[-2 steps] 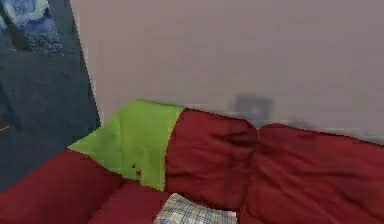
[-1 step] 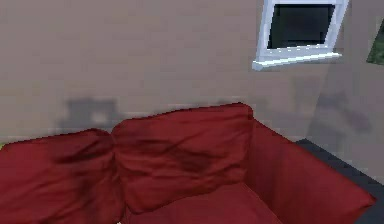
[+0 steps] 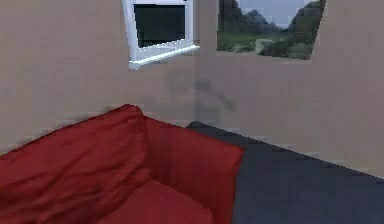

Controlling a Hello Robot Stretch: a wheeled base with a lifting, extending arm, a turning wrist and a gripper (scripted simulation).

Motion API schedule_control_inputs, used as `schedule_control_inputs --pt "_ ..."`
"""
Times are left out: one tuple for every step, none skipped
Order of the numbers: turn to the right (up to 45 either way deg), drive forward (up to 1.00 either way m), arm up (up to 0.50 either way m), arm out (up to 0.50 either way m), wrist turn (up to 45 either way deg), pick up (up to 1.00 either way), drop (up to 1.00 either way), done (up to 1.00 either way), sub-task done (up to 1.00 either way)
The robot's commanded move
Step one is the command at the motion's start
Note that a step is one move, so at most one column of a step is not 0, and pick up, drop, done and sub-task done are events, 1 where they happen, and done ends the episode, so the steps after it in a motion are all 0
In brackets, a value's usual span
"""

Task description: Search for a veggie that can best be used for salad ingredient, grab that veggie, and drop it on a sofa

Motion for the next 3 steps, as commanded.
schedule_control_inputs --pt "-45.0 0.00 0.00 0.00 0.0 0.00 0.00 0.00 0.00" --pt "-45.0 0.00 0.00 0.00 0.0 0.00 0.00 0.00 0.00" --pt "-18.0 0.00 0.00 0.00 0.0 0.00 0.00 0.00 0.00"
